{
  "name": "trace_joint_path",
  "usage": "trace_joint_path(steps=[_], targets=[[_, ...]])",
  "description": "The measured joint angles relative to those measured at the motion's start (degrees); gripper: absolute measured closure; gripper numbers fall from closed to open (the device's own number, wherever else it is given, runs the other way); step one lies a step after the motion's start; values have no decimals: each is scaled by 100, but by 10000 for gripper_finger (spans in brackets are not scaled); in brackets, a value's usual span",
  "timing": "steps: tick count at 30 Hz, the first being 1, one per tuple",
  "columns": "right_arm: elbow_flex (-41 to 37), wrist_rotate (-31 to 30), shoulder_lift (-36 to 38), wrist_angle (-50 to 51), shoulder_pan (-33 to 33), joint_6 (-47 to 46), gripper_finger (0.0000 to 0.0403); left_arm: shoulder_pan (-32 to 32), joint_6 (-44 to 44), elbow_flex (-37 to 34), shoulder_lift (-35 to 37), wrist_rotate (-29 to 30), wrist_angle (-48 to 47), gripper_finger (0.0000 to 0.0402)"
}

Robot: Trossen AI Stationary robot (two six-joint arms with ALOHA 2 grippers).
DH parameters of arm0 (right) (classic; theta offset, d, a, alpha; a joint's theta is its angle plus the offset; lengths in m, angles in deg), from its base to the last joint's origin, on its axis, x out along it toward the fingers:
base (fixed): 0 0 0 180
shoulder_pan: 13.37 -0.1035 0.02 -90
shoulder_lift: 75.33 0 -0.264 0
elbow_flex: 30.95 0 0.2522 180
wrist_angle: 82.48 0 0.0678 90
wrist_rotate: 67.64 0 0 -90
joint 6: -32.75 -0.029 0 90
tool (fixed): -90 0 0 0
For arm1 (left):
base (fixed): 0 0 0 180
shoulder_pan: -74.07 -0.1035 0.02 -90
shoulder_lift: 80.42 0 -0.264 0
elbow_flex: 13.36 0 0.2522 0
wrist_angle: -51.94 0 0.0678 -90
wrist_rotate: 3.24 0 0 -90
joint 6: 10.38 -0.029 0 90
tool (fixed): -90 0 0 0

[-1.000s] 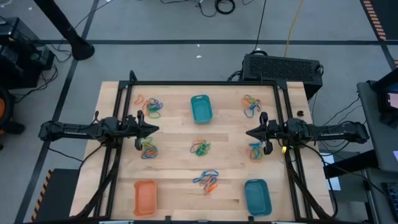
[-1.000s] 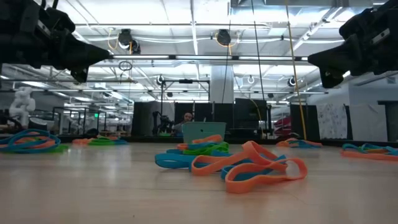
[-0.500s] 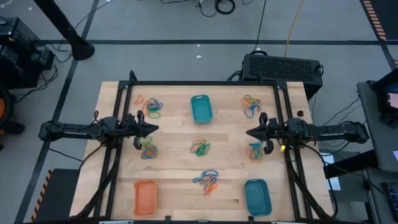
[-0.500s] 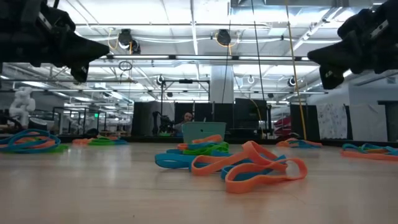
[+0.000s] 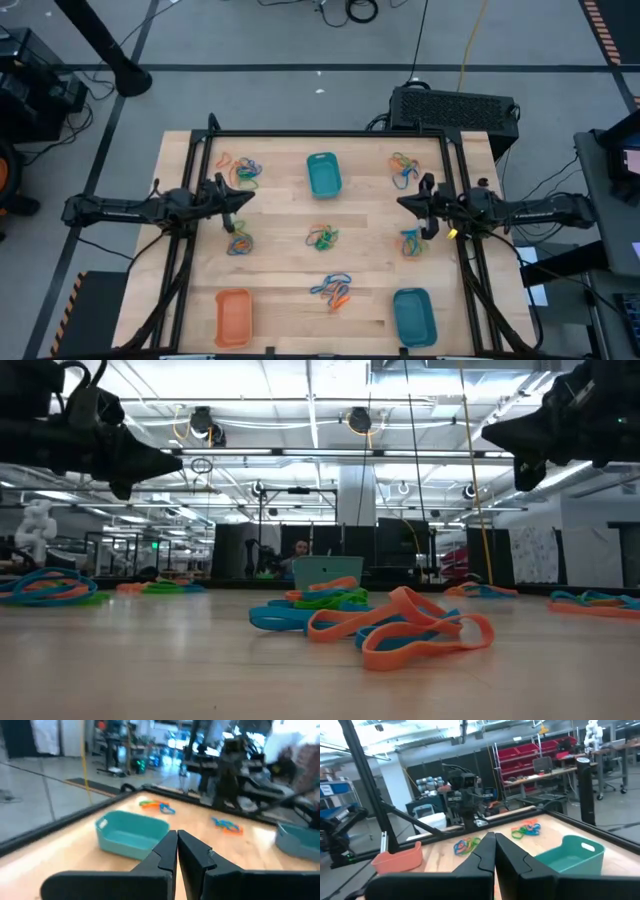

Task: Sort rubber bands into baskets
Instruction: Put the blue rubber band into the top blue bin

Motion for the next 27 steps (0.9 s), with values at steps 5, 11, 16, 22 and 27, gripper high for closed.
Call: trace_joint_path(steps=[5,11,16,22,27], targets=[[461,-5,-639,-113,-1,123,403,2,107,806,-508,-248,-1559,382],[1363,5,-1827,173,-1,694,403,125,266,2406,-1536,-626,-3193,382],[2235,98,-2968,554,-2,1294,403,490,716,3541,-2405,-665,-4520,382],[3079,548,-4276,837,-183,1549,403,1241,1919,4499,-3249,-897,-6080,385],[3710,498,-5254,1421,-505,1705,403,1643,2566,4684,-3794,-858,-6881,388]])
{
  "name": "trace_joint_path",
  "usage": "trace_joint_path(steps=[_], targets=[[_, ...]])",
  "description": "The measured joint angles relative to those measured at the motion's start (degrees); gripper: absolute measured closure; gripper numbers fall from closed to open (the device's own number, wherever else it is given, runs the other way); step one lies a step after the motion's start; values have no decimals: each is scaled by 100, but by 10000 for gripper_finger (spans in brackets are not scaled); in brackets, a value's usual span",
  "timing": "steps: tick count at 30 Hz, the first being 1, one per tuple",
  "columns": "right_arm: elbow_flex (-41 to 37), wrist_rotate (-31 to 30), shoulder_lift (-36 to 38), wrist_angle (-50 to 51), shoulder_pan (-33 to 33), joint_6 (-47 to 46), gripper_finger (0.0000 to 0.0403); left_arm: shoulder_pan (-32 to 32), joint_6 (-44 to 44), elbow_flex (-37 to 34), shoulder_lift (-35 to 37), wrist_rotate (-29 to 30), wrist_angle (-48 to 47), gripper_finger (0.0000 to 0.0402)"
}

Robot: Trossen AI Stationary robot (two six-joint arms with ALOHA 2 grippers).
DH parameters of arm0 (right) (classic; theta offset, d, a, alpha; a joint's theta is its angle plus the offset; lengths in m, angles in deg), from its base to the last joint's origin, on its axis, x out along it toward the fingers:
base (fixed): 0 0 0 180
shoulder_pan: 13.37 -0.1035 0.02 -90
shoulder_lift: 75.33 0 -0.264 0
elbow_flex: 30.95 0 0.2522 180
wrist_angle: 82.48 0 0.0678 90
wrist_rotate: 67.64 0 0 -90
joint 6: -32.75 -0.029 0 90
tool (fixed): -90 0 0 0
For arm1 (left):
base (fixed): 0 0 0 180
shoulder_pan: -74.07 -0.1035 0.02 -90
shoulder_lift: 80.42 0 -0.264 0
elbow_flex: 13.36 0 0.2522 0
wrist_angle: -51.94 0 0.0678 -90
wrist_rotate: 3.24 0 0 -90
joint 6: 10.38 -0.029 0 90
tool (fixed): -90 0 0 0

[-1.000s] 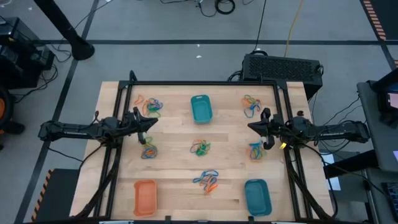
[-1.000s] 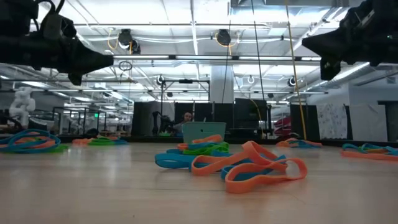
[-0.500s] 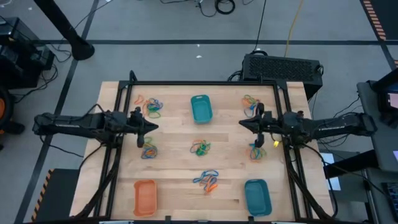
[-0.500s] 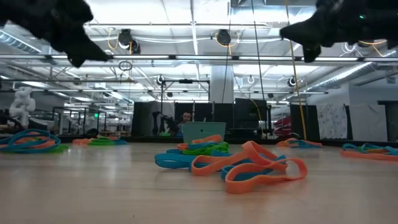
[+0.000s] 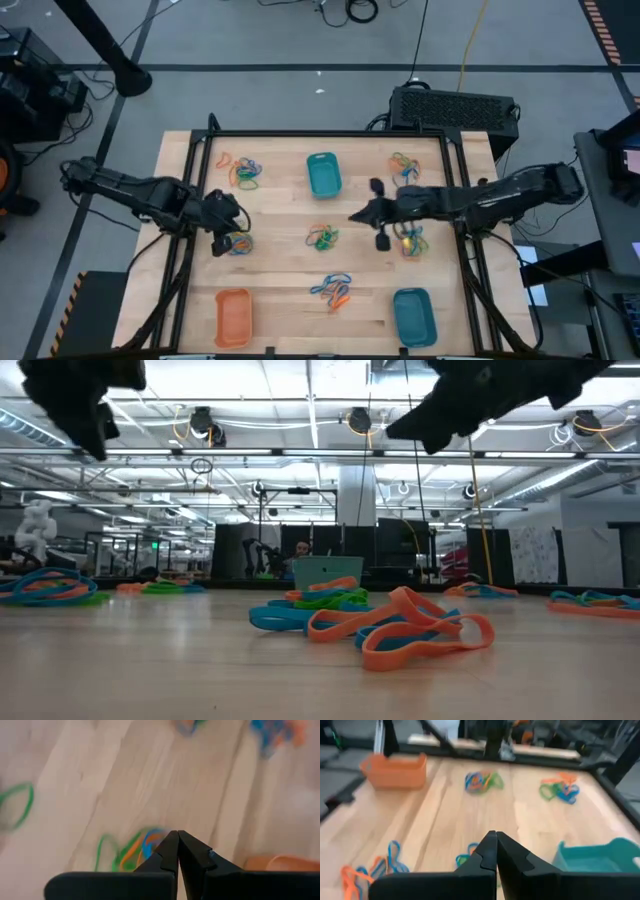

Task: Sort rubber bands into baskets
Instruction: Put the blue rubber band into the top blue bin

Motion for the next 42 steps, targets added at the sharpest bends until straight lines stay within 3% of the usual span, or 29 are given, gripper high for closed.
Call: trace_joint_path(steps=[6,11,18,29,42], targets=[[381,-81,-711,22,-398,215,403,78,94,-24,-469,-245,161,368],[446,-651,-905,42,-675,313,403,97,-162,-26,-934,-410,-14,312],[446,-769,-915,64,-815,413,403,90,-737,-26,-1703,-472,47,237],[446,-780,-915,154,-811,395,403,90,-930,-36,-2607,-214,-107,230],[446,-775,-918,405,-811,391,403,90,-1068,-551,-2696,-193,232,230]])
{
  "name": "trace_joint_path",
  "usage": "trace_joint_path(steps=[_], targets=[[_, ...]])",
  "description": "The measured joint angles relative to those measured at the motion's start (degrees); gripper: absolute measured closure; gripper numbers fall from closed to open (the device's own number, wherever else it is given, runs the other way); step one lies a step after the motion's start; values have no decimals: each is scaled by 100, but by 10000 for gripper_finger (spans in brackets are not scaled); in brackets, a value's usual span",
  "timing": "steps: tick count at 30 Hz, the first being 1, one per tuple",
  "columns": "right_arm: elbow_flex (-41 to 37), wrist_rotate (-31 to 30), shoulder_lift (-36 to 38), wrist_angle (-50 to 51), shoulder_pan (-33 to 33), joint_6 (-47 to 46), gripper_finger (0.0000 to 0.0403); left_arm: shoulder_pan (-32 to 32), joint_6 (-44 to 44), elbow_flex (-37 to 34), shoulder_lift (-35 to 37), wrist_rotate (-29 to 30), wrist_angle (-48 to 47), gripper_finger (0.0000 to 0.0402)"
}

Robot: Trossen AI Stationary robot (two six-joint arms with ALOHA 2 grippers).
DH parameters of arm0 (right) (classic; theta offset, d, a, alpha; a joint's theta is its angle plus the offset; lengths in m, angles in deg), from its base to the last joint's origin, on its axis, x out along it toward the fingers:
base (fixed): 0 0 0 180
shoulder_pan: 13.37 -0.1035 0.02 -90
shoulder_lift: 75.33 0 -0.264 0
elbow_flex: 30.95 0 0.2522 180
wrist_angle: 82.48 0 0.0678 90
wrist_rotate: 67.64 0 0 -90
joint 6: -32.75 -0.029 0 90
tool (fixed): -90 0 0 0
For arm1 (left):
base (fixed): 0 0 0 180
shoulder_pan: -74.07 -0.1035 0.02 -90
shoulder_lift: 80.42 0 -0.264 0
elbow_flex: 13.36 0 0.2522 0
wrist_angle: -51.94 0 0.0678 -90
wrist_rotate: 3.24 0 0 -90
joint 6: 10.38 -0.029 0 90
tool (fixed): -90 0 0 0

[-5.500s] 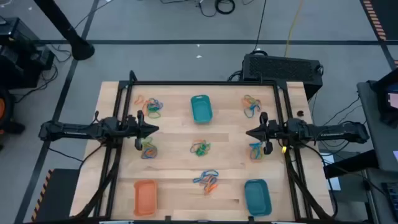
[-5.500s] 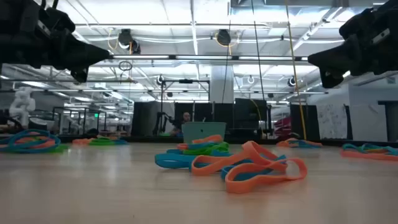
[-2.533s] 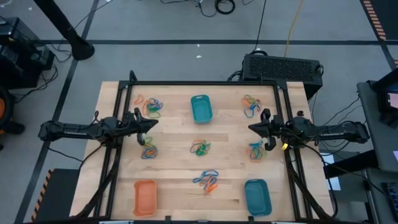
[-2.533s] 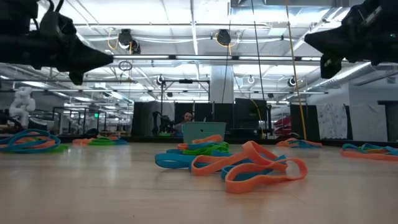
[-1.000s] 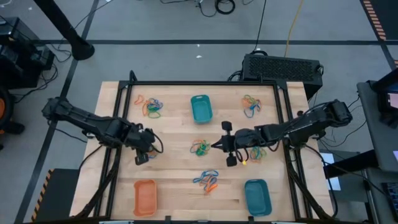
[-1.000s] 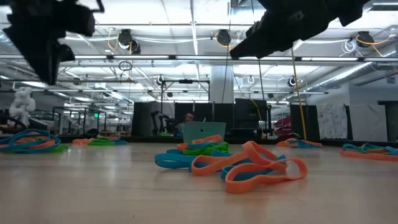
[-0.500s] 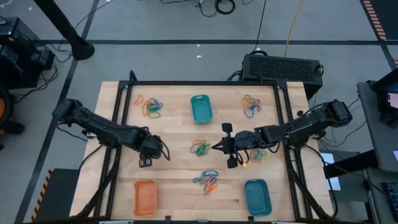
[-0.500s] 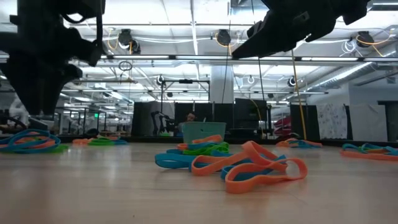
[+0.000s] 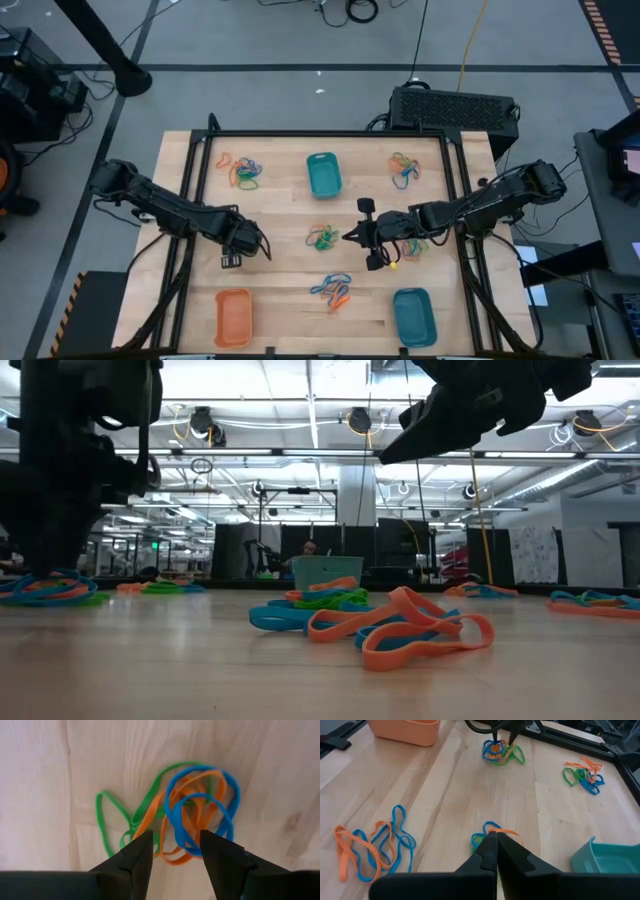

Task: Sort rubber bands into baskets
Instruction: Put the blue rubber band into the top blue bin

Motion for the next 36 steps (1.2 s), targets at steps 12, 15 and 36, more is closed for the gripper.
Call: trace_joint_path(steps=[12,15,36], targets=[[0,2,0,2,66,-2,403,0,-11,0,0,-8,-8,253],[0,2,0,2,66,-1,403,0,-13,0,0,-17,-8,289],[-2,4,0,29,66,-46,403,-111,-505,837,364,202,-688,399]])
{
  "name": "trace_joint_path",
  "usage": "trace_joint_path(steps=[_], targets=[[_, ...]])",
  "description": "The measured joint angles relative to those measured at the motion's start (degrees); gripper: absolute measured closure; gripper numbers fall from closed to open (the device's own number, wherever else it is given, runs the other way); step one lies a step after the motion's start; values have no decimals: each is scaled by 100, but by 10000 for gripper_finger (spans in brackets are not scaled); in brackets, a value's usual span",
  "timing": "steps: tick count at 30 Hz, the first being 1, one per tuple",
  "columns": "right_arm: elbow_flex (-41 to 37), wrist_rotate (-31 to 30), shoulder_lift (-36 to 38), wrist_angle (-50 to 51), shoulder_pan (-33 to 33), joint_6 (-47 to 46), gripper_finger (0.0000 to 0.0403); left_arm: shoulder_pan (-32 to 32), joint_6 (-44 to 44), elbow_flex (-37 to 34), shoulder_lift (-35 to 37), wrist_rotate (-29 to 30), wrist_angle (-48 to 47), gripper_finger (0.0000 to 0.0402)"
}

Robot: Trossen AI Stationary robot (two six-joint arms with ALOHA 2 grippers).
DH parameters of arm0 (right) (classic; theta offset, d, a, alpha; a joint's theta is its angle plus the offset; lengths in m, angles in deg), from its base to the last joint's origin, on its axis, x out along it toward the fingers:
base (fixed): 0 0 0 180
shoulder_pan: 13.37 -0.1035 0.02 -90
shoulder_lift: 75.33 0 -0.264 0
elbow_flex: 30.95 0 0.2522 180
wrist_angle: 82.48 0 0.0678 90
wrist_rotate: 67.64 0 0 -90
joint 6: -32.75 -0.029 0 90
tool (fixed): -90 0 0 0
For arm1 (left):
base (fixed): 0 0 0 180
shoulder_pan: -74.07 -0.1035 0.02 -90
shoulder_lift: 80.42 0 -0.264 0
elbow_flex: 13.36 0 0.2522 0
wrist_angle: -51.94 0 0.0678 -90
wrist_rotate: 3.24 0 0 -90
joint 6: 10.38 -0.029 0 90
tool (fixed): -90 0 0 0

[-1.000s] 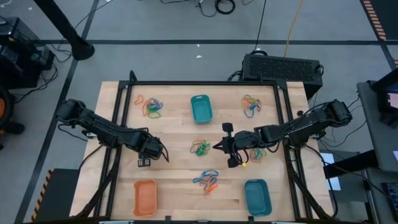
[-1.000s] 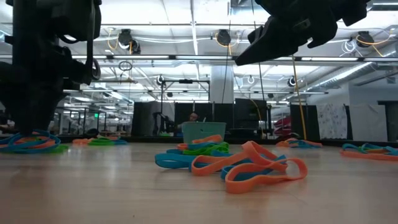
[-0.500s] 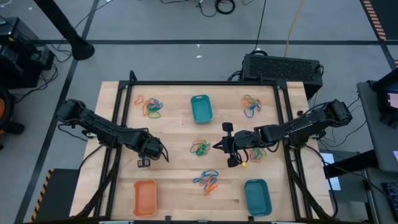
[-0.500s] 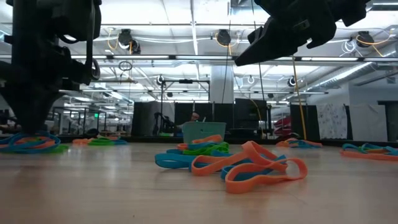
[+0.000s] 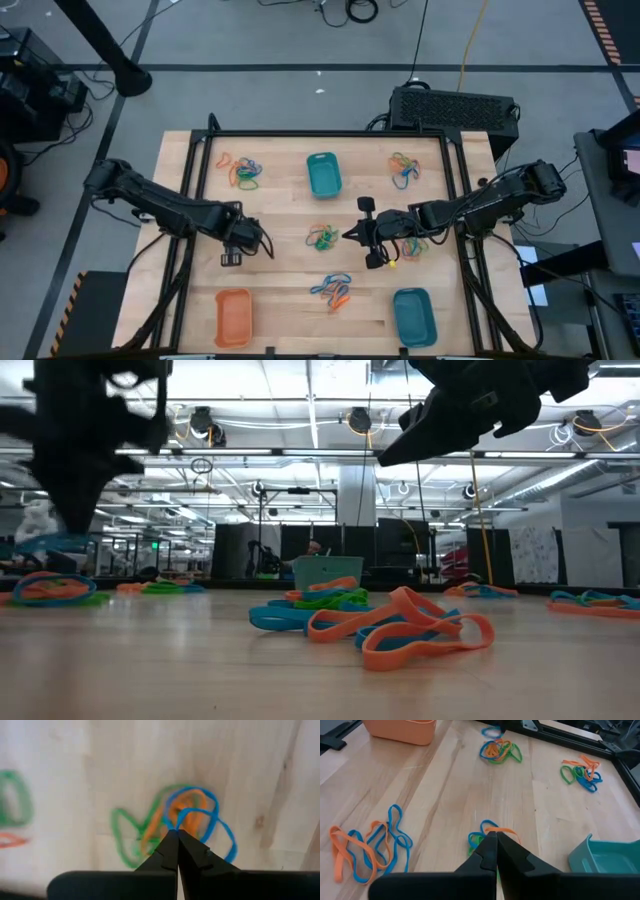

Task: Sort rubber bands into baskets
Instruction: Put the blue rubber band into the top blue bin

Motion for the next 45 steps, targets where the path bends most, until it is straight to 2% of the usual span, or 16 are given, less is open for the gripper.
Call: trace_joint_path(steps=[4,7,11,15,22,26,34,45], targets=[[0,1,0,96,0,0,403,-198,-562,361,278,885,581,400],[-2,0,0,183,0,0,403,-651,-1582,437,310,1064,1697,400],[-2,1,0,284,0,0,403,-1529,-2923,437,141,434,3211,400],[-2,0,0,512,0,-182,403,-2447,-3719,439,-87,-98,4312,400],[-2,-6,0,760,15,-226,403,-3489,-3886,439,-944,-1265,5900,401],[-2,-39,0,758,76,-173,403,-3775,-3706,573,-1528,-1494,6689,401],[-2,-32,0,856,138,-211,403,-4029,-3257,1044,-2462,-1595,6772,401],[-2,-27,0,911,136,-212,403,-4026,-3237,1073,-2598,-1597,6598,401]])
